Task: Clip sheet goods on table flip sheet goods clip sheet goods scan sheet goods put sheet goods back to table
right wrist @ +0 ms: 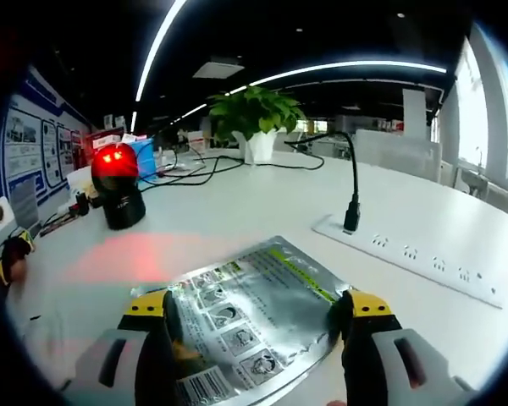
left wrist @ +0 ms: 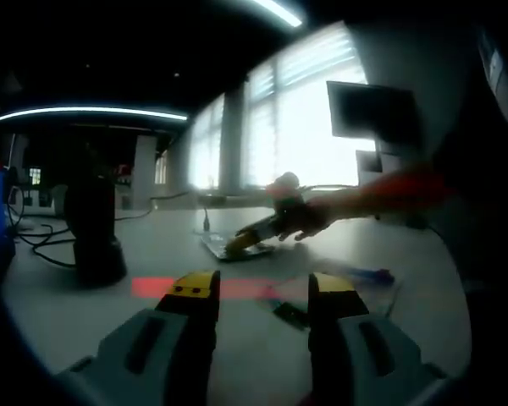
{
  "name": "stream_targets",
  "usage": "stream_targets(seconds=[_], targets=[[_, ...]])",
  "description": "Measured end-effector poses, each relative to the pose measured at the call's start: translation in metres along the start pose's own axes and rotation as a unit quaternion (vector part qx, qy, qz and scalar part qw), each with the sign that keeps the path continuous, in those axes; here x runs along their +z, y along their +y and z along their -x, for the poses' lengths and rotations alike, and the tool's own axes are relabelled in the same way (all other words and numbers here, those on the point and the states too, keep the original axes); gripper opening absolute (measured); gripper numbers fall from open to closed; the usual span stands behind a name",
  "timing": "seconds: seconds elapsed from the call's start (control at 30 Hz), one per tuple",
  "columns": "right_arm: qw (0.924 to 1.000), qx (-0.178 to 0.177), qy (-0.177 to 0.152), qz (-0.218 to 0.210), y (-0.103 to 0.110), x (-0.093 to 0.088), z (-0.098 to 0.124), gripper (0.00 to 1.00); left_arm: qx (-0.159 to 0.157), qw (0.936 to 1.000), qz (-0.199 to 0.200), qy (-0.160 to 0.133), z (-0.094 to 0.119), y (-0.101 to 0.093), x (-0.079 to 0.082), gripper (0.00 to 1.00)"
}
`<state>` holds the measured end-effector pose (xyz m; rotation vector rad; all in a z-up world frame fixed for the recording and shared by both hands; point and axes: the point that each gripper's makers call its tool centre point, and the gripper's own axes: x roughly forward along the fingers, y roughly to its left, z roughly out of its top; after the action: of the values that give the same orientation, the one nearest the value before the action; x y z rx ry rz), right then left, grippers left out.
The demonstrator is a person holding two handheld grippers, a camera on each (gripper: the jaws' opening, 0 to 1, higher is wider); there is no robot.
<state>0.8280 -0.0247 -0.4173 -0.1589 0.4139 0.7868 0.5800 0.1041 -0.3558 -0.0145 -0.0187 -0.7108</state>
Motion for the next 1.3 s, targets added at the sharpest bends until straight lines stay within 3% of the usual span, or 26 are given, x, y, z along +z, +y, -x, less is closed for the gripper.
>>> stream_targets(seconds=[0.3,0.87,1.07,1.3], targets=[[0.9997,-0.008,-0.011,0.018,0.002,0.010,0.008,0.78,0.002,1.0000,-0.002,-0.001,0.000,0.001,0.000,0.35],[0.9973,-0.023,-0.070,0.007,0.005,0.037,0.061,0.73,0.006,1.0000,0.003,-0.001,0.000,0.004,-0.001,0.35],[0.9938,-0.026,-0.106,0.022,0.020,0.056,0.088,0.71,0.012,0.9999,0.010,-0.003,0.001,0.007,-0.001,0.35],[0.9869,-0.035,-0.153,0.036,0.039,0.078,0.134,0.69,0.011,0.9999,0.009,-0.002,0.001,0.006,-0.001,0.35]])
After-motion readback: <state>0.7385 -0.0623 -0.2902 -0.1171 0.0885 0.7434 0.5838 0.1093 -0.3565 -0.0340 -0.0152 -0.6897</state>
